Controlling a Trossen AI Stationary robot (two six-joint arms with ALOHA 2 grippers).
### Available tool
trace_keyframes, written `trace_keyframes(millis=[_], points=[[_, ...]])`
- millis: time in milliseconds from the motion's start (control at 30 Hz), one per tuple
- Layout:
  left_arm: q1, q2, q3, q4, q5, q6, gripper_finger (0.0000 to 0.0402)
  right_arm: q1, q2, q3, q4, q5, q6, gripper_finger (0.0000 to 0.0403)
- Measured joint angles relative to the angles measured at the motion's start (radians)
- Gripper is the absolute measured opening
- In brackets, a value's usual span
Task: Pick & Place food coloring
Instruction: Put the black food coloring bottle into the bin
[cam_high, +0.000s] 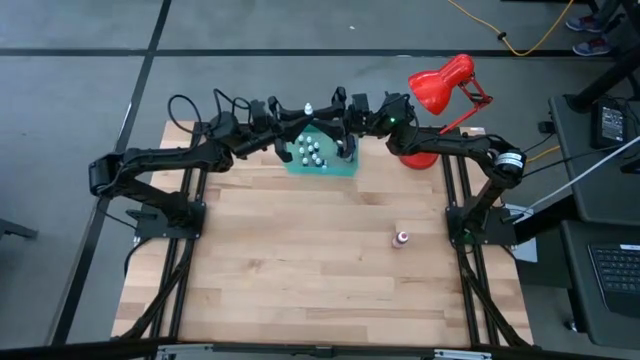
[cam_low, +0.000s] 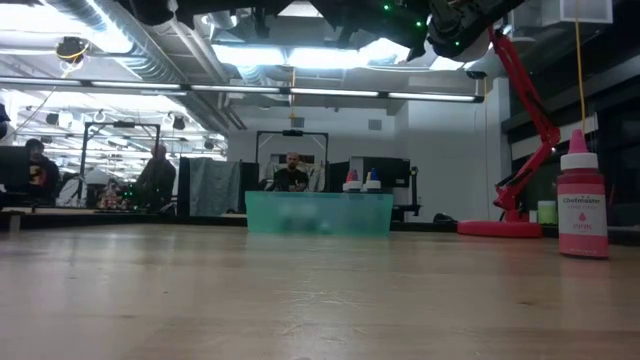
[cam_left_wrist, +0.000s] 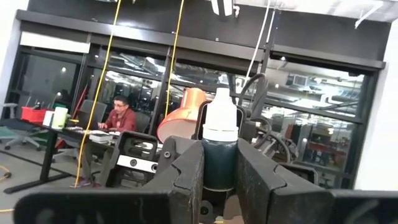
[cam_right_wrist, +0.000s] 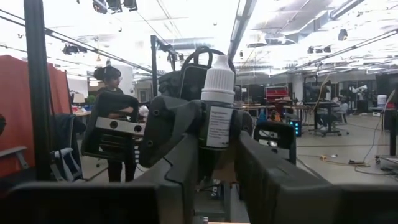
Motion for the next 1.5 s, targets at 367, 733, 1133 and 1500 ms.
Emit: trace_keyframes(millis=[367,733,1133,1500], points=[[0.000,-0.002,0.000,-0.005,0.011,-0.018,0.0068,0.001,0.001,0.000,0.004,0.000,0.002,0.0091],[0.000,-0.002,0.000,-0.009,0.040,-0.040,0.0092,0.002,0.002,0.000,0.003,-0.015,0.000,0.0078],[-0.003,-0.002,0.005,-0.087,0.038,-0.052,0.0110,0.004,0.009,-0.006,-0.015,-0.021,-0.004,0.0033],[-0.002,-0.002,0.003,-0.088,0.033,-0.050,0.0070,0.003,0.009,-0.005,-0.004,-0.029,-0.023,0.0015]])
